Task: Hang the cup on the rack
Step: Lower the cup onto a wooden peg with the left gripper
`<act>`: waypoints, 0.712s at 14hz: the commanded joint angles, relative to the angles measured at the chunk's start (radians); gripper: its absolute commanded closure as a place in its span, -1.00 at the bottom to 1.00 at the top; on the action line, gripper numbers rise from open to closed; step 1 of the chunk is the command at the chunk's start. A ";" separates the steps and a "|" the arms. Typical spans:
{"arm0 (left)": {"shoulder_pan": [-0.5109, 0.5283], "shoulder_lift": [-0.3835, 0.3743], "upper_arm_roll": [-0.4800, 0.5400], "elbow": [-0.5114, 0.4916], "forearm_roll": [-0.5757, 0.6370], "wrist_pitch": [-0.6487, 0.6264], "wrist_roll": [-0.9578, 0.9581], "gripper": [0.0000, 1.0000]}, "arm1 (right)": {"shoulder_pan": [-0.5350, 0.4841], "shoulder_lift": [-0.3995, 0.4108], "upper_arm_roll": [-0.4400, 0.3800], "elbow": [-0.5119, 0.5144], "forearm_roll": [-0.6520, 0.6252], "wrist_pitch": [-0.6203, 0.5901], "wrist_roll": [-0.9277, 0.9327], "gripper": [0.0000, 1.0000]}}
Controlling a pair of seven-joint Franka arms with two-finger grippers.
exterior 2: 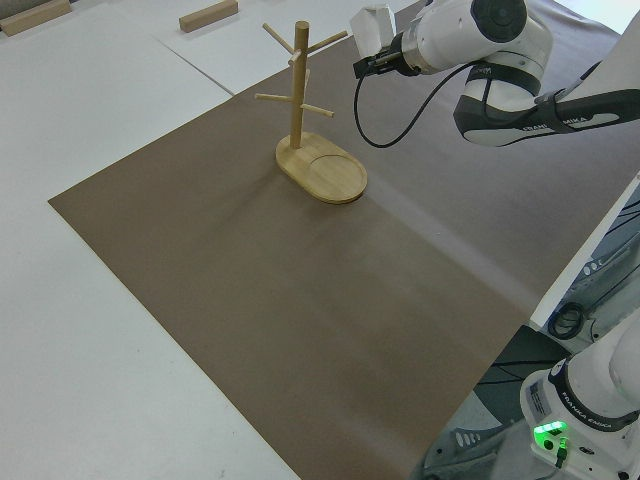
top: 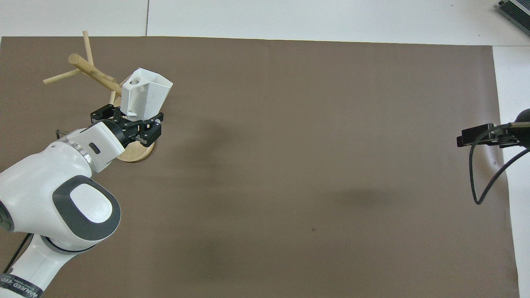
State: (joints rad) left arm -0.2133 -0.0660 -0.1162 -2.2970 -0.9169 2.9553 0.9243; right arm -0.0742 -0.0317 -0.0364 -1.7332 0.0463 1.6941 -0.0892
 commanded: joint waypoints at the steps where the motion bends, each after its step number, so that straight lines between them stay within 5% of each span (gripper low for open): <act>1: -0.001 0.026 0.006 0.027 -0.022 0.024 -0.002 1.00 | -0.018 -0.025 0.006 -0.046 -0.020 0.022 -0.026 -1.00; 10: 0.029 0.078 0.007 0.076 -0.031 0.019 -0.061 1.00 | -0.009 -0.027 -0.008 -0.046 -0.033 0.019 0.085 -1.00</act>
State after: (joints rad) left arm -0.1892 -0.0066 -0.1070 -2.2494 -0.9285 2.9590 0.8681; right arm -0.0840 -0.0319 -0.0496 -1.7509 0.0397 1.6965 -0.0417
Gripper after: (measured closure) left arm 0.282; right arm 0.000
